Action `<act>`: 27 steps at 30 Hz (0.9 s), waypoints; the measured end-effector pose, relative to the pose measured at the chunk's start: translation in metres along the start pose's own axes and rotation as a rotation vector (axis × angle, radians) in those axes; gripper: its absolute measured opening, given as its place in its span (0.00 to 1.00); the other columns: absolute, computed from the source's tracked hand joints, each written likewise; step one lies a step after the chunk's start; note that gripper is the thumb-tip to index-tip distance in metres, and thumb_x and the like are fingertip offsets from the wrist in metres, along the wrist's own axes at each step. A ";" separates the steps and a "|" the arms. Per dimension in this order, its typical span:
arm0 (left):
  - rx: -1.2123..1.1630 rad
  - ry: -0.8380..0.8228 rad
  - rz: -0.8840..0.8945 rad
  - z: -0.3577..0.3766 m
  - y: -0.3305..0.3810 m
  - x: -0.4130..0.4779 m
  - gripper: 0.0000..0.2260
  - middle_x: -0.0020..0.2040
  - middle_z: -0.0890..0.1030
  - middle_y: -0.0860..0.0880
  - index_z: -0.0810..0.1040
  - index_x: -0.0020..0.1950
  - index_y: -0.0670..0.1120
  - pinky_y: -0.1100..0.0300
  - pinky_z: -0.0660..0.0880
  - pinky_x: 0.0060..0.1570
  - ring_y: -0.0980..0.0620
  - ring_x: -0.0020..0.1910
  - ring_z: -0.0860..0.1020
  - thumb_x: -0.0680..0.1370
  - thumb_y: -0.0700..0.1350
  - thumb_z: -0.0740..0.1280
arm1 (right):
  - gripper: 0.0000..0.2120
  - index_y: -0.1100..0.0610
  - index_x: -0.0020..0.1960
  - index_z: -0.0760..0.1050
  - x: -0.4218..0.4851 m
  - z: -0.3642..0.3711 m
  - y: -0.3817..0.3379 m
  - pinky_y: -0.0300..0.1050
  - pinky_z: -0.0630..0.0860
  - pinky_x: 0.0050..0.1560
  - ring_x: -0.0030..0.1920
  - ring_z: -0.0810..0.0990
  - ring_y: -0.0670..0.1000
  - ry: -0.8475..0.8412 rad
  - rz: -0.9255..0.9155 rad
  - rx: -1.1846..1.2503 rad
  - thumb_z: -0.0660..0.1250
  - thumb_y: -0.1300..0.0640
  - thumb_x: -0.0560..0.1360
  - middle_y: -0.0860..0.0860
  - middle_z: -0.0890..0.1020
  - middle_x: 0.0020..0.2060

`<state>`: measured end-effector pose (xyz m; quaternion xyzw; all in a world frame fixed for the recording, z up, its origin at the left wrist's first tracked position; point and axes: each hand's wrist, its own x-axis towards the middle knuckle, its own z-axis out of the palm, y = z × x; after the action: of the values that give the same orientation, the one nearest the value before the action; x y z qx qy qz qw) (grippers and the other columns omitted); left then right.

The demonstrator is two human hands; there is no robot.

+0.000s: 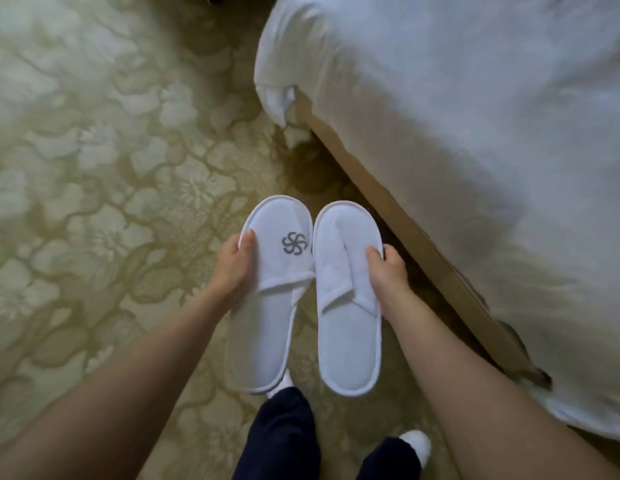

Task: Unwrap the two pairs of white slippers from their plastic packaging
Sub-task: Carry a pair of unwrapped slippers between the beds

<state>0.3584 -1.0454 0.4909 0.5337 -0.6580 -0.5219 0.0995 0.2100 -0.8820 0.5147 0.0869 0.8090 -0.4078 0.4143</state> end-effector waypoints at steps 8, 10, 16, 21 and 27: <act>-0.082 0.205 -0.171 -0.123 -0.045 0.064 0.13 0.39 0.74 0.46 0.69 0.39 0.45 0.55 0.68 0.40 0.50 0.42 0.71 0.79 0.52 0.59 | 0.20 0.51 0.70 0.65 -0.003 0.147 -0.075 0.58 0.75 0.62 0.61 0.75 0.55 -0.164 -0.167 -0.116 0.58 0.50 0.79 0.53 0.74 0.64; -0.115 0.236 -0.180 -0.142 -0.049 0.071 0.12 0.43 0.75 0.44 0.71 0.44 0.43 0.54 0.69 0.44 0.49 0.44 0.72 0.80 0.51 0.58 | 0.20 0.52 0.70 0.65 -0.003 0.170 -0.085 0.58 0.74 0.63 0.61 0.75 0.55 -0.184 -0.186 -0.136 0.58 0.52 0.79 0.54 0.75 0.63; -0.187 0.276 -0.203 -0.182 -0.046 0.095 0.14 0.47 0.77 0.41 0.75 0.51 0.40 0.49 0.73 0.52 0.48 0.46 0.74 0.80 0.50 0.58 | 0.21 0.52 0.72 0.63 0.009 0.217 -0.121 0.57 0.72 0.65 0.63 0.73 0.55 -0.250 -0.232 -0.199 0.56 0.53 0.80 0.54 0.73 0.65; -0.253 0.346 -0.231 -0.202 -0.037 0.132 0.09 0.46 0.76 0.46 0.72 0.50 0.45 0.58 0.68 0.40 0.50 0.44 0.73 0.81 0.48 0.56 | 0.21 0.54 0.72 0.63 0.042 0.256 -0.159 0.55 0.72 0.64 0.62 0.74 0.55 -0.283 -0.248 -0.242 0.56 0.54 0.79 0.54 0.73 0.65; -0.309 0.437 -0.341 -0.204 -0.012 0.207 0.09 0.49 0.75 0.44 0.71 0.51 0.45 0.59 0.67 0.47 0.50 0.49 0.72 0.82 0.48 0.54 | 0.17 0.57 0.64 0.66 0.105 0.278 -0.230 0.47 0.71 0.48 0.49 0.74 0.51 -0.294 -0.230 -0.267 0.59 0.53 0.78 0.53 0.74 0.54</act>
<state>0.4203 -1.3293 0.4820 0.7144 -0.4349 -0.4980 0.2293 0.1993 -1.2557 0.4821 -0.1219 0.7912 -0.3499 0.4865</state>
